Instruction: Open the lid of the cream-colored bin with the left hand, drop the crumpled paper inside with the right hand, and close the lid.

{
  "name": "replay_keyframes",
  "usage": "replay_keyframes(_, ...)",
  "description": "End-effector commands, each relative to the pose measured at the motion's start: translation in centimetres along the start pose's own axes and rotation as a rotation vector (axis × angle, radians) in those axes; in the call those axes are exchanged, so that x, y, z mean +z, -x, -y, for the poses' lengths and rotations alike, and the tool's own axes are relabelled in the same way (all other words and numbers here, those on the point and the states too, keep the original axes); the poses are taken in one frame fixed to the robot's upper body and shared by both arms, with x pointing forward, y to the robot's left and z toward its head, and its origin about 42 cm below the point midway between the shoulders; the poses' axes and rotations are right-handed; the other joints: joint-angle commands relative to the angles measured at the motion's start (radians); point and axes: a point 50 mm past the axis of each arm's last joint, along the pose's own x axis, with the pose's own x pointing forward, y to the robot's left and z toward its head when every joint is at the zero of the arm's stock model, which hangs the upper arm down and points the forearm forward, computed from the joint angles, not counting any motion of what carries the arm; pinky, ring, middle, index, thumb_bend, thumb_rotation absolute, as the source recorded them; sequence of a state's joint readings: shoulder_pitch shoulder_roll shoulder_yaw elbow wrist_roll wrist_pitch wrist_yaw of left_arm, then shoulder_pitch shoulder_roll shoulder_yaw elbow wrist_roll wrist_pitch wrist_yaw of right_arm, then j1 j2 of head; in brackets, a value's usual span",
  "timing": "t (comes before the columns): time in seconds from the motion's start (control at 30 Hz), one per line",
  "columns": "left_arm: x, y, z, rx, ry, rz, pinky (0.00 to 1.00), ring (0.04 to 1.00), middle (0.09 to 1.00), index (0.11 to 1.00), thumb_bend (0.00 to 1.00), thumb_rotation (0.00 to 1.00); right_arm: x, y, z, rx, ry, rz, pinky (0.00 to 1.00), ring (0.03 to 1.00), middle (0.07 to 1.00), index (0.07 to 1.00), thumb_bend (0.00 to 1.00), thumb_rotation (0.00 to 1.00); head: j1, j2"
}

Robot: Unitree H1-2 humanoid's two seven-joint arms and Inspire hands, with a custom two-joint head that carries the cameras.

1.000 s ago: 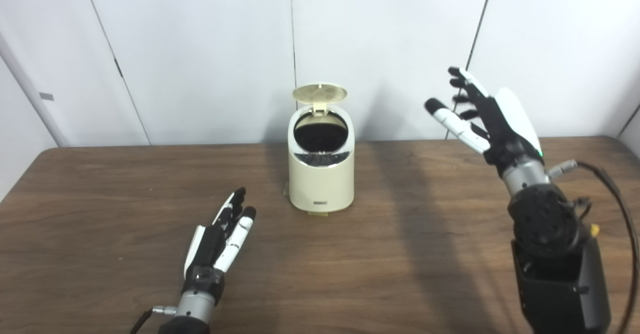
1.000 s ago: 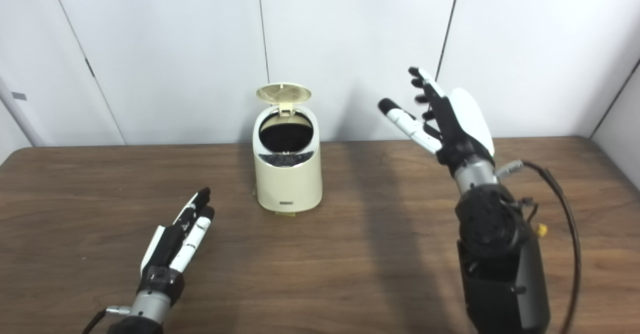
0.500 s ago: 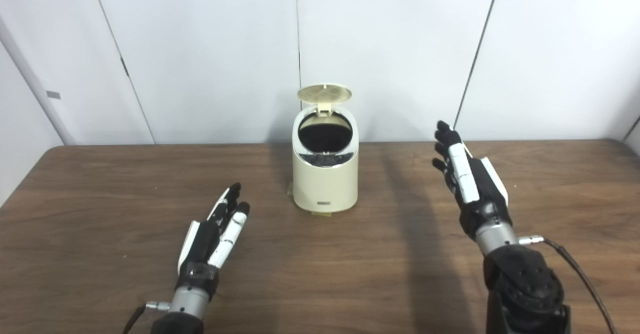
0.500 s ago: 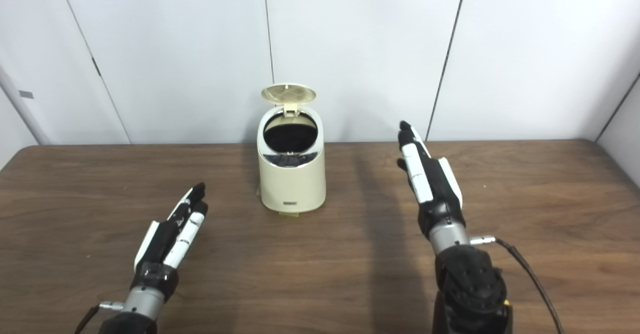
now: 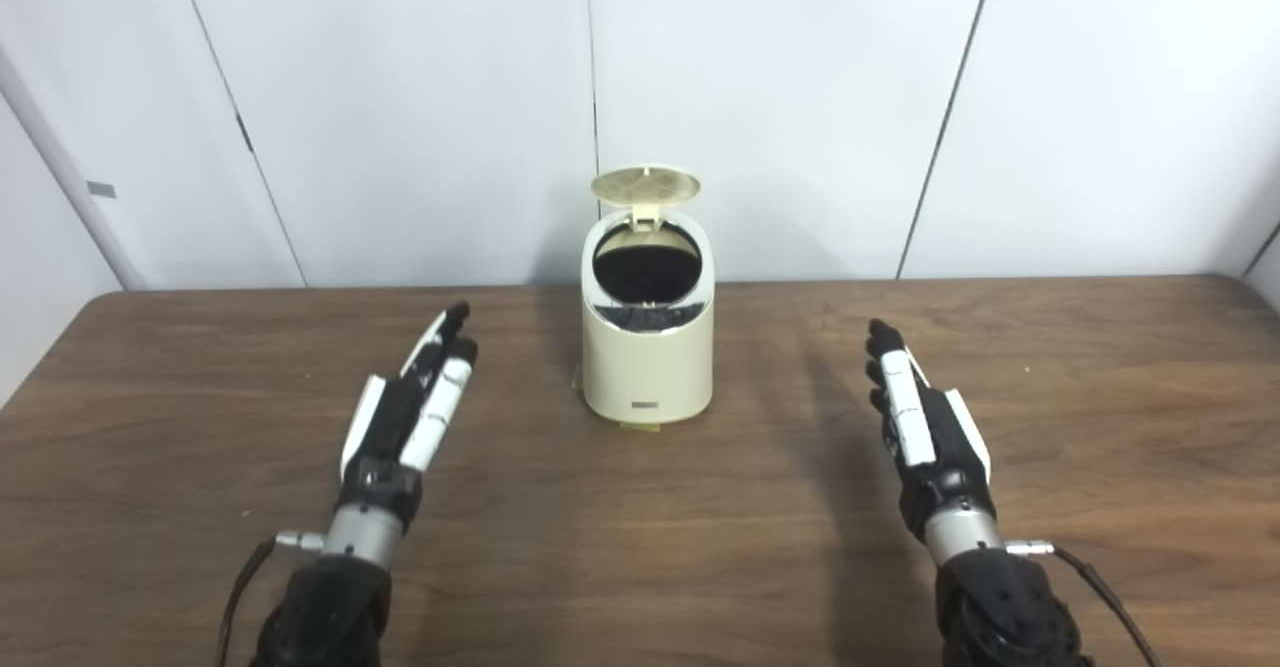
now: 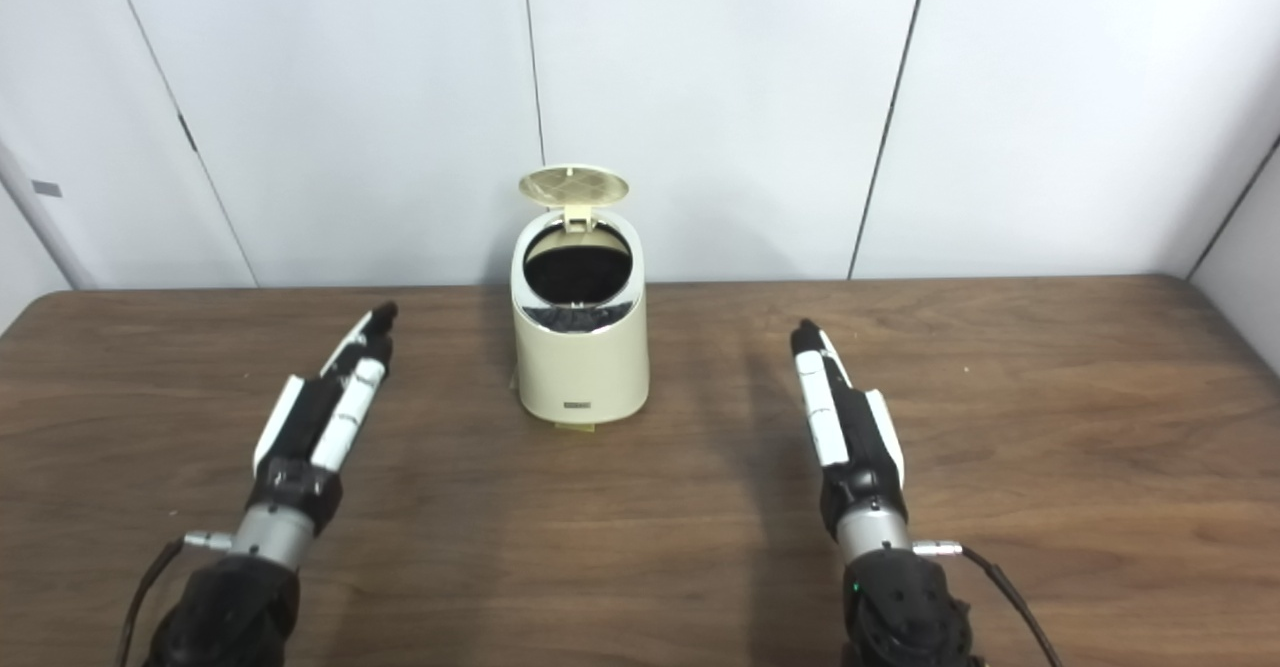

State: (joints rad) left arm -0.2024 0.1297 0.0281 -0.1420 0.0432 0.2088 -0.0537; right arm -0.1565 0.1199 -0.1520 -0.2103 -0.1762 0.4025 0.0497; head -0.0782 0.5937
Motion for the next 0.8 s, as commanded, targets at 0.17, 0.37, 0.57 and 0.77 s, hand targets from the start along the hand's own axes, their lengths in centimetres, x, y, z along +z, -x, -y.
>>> replay_keyframes(0.17, 4.7, -4.4, -0.4, -0.045, 0.022, 0.156, 0.99, 0.990, 0.993, 1.000, 0.63, 0.88, -0.2, -0.5, 0.3, -0.067, -0.030, 0.122, 0.98, 0.959, 0.959, 0.935, 0.51, 1.00, 0.008, 0.000)
replay_keyframes(0.37, 7.1, -7.7, -0.7, -0.052, 0.002, 0.213, 0.98, 0.985, 0.989, 1.000, 0.62, 0.88, -1.6, -0.4, 0.2, -0.087, -0.047, 0.097, 0.99, 0.970, 0.960, 0.954, 0.49, 1.00, 0.017, -0.004)
replay_keyframes(0.57, 10.2, -10.9, -0.5, -0.079, -0.019, 0.254, 1.00, 0.993, 0.994, 1.000, 0.63, 0.85, -2.3, -0.4, 0.3, -0.084, -0.042, 0.085, 1.00, 0.984, 0.973, 0.974, 0.48, 1.00, 0.025, -0.011)
replay_keyframes(0.77, 13.0, -13.2, 0.3, -0.127, -0.073, 0.282, 1.00, 1.000, 0.999, 1.000, 0.63, 0.85, -3.1, -0.2, 0.0, -0.068, -0.015, 0.080, 0.99, 0.978, 0.969, 0.988, 0.50, 1.00, 0.029, -0.017)
